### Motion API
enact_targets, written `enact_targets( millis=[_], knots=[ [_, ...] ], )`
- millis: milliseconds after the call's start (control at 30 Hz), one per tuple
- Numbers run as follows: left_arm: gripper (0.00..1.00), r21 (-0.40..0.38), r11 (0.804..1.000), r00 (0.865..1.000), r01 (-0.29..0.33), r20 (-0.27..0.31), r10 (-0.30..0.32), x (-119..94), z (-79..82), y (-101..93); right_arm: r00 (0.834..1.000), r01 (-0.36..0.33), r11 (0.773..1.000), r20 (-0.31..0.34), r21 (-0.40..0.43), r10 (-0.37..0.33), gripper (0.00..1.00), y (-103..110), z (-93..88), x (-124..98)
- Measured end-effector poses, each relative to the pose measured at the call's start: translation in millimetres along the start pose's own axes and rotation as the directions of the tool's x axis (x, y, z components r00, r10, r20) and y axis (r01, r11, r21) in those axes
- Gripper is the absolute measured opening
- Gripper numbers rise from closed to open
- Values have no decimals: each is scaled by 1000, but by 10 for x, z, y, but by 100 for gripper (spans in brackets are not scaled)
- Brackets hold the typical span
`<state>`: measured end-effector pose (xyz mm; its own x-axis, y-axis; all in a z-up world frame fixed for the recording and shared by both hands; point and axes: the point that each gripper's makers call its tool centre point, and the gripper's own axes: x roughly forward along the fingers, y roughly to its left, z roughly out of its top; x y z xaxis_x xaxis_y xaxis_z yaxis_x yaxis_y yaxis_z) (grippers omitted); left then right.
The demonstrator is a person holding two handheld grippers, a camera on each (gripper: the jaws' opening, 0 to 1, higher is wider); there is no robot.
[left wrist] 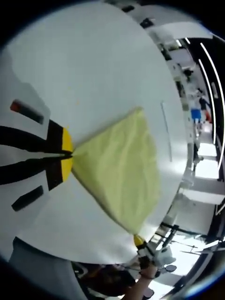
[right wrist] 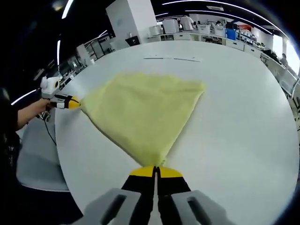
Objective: Fold the garment on the visible template until the final outline fits inside the template.
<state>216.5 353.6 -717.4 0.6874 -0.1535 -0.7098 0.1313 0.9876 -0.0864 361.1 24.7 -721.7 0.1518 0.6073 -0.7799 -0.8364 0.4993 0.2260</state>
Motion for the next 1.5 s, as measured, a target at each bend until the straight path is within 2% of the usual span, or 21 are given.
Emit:
enact_targets(
  millis=[300, 467, 633, 800, 833, 1033, 1167, 1500],
  knots=[
    [0, -28, 1000, 1000, -4, 6, 5, 18, -32, -1, 1000, 6, 1000, 1, 6, -6, 0, 8, -10, 7],
    [1, -49, 999, 1000, -4, 25, 5, 14, -24, -3, 1000, 18, 999, 3, 44, -19, 0, -4, -6, 22],
    [14, -75, 997, 998, -25, 48, 28, -50, 21, 37, 999, 43, 997, 10, 59, -43, 17, -7, 15, -2],
    [35, -97, 995, 997, -34, 73, 41, -147, 115, 35, 996, 68, 996, 49, 52, -71, 55, 45, 115, -78],
    [38, -98, 995, 996, -25, 77, 33, -164, 133, 12, 996, 70, 996, 55, 46, -73, 59, 62, 133, -94],
    [52, -100, 995, 993, 9, 119, 3, -312, 279, -151, 993, 75, 997, 86, 11, -76, 73, 182, 271, -244],
    [62, -100, 995, 990, 11, 143, 3, -393, 352, -196, 991, 80, 997, 110, -19, -77, 80, 270, 368, -341],
    [79, -90, 996, 983, 0, 182, 16, -579, 463, -284, 985, 90, 994, 150, -59, -80, 97, 453, 513, -524]
  ],
)
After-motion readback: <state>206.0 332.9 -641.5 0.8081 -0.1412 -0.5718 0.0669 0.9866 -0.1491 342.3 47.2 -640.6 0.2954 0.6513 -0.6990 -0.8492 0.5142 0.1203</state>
